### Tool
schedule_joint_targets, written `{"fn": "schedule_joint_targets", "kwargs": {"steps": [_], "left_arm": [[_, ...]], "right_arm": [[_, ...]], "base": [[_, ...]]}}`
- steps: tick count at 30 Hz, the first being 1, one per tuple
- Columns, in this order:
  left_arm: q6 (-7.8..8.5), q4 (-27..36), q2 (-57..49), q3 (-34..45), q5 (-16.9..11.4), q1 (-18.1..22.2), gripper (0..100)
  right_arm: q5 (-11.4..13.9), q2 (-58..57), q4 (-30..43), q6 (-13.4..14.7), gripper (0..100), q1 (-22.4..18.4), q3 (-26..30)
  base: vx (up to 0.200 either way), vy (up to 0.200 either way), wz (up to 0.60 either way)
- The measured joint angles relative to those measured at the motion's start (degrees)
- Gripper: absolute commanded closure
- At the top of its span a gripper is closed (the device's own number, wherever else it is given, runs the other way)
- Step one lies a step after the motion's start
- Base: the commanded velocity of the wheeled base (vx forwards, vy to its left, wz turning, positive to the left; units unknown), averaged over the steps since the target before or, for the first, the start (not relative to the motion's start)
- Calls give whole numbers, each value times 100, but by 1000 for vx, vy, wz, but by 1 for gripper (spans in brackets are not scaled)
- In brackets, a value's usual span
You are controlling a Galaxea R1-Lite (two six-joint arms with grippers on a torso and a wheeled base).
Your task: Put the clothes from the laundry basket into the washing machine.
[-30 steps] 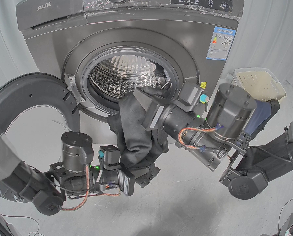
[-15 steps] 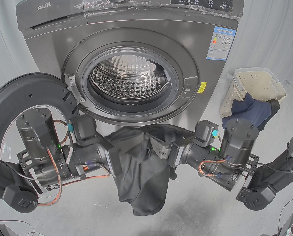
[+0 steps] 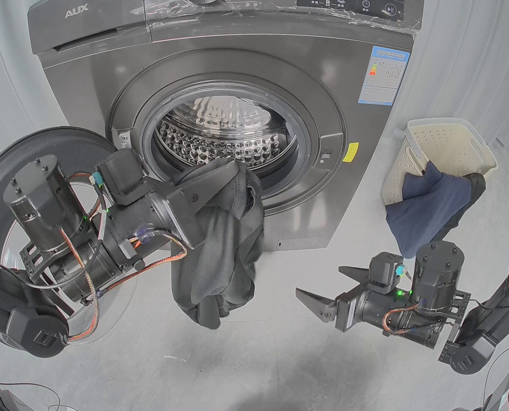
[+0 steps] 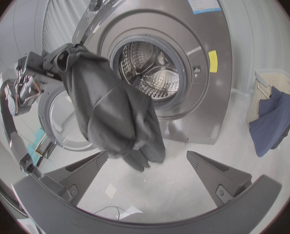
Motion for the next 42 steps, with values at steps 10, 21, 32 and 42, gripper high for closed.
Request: {"fn": "schedule_joint_targets", "kwargs": {"steps": [10, 21, 32, 42], "left_arm": [[-101, -246, -2, -29, -72, 20, 100], [-118, -315, 10, 152, -479, 55, 100], [-121, -361, 102, 255, -499, 124, 100], [-116, -361, 117, 266, -499, 116, 100]], "right_arm": [[410, 156, -647, -89, 0, -43, -18], [1137, 656, -1006, -350, 0, -52, -1314], [1425, 1074, -1048, -380, 0, -137, -2053], [1485, 1380, -1046, -651, 0, 27, -2332]], "base": [[0, 0, 0], [0, 0, 0], [0, 0, 0], [0, 0, 0]]}}
